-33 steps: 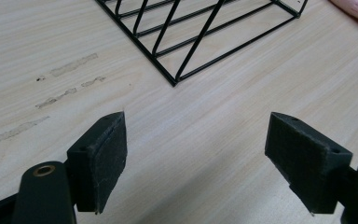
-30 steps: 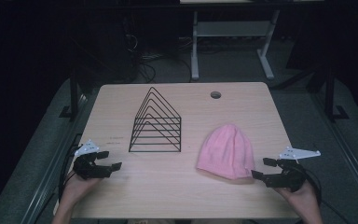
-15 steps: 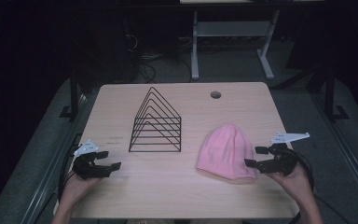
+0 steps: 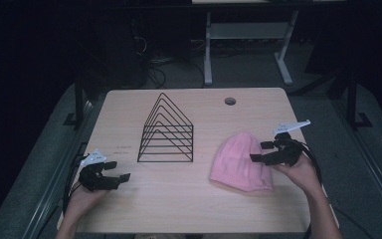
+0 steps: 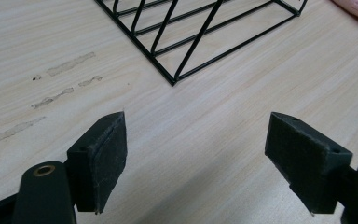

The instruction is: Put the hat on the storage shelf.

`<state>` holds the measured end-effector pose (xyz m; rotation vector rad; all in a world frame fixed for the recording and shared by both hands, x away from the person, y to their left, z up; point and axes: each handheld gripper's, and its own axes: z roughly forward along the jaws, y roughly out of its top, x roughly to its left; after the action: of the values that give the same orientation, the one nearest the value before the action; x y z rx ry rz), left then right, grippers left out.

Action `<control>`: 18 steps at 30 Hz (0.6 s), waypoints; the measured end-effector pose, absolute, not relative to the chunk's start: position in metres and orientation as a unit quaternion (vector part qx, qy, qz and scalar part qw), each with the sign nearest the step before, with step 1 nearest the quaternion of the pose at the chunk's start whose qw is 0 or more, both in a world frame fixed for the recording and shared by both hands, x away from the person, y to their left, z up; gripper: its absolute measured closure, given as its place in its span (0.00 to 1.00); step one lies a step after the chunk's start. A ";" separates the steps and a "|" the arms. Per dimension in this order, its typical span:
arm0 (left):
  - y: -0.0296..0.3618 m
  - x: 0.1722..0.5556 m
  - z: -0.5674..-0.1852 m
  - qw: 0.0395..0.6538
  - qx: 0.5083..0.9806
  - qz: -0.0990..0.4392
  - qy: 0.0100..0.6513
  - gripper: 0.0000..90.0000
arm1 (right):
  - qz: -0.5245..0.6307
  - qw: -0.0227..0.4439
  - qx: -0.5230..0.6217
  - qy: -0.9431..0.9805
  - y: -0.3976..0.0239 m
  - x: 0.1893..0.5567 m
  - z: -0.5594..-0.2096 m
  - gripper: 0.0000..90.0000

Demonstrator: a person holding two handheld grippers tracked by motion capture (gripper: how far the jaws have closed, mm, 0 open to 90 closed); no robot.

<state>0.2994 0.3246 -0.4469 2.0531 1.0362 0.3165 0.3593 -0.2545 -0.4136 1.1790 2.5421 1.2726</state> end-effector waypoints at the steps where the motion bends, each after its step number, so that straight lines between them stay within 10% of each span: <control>1: 0.325 0.299 -0.447 0.401 0.809 0.125 0.411 0.23 | 0.411 0.031 0.386 0.826 -0.254 0.362 -0.413 0.23; 18: 0.334 0.297 -0.443 0.414 0.796 0.132 0.421 0.23 | 0.390 0.014 0.409 0.825 -0.252 0.410 -0.419 0.25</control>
<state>0.2974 0.3345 -0.4435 2.0021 1.0588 0.3307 0.4100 -0.2521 -0.4194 1.2745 2.5695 1.2134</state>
